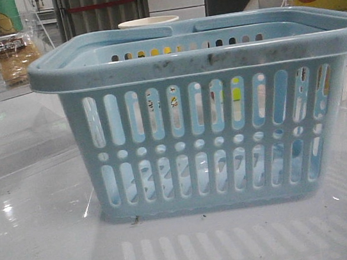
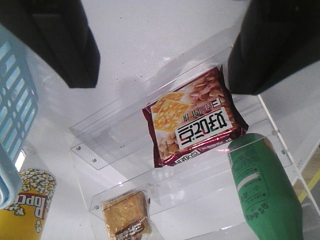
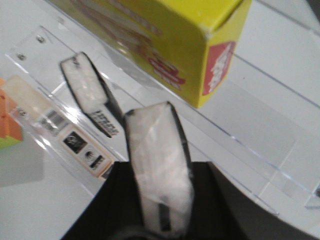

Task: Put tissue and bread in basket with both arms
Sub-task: 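Carry the tissue pack with the right gripper over the basket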

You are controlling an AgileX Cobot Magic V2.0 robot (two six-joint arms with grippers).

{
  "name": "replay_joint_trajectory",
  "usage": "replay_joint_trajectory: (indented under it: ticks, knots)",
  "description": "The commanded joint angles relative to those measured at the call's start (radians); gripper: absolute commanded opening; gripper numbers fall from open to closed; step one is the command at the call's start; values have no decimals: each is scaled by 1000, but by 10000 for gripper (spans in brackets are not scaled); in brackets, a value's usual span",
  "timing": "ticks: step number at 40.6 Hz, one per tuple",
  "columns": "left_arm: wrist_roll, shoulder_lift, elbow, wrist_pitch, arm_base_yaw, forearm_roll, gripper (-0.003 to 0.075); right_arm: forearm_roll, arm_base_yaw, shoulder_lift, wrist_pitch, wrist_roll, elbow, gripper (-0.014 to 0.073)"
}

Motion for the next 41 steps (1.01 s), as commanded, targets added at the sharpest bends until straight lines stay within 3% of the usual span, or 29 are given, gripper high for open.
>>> replay_joint_trajectory:
  ticks: [1, 8, 15, 27, 41]
  knots:
    - [-2, 8, -27, -84, -8, 0, 583, 7, 40, -136, -20, -2, -35, 255]
    - [-2, 8, -27, -87, -8, 0, 583, 7, 161, -263, -4, -65, -19, 255]
    - [-2, 8, -27, -87, -8, 0, 582, 7, 347, -360, -11, -129, 37, 255]
    - [-2, 8, -27, -87, -8, 0, 582, 61, 611, -331, 27, -129, 131, 255]
    - [-2, 8, -27, -87, -8, 0, 582, 159, 658, -153, -2, -129, 133, 255]
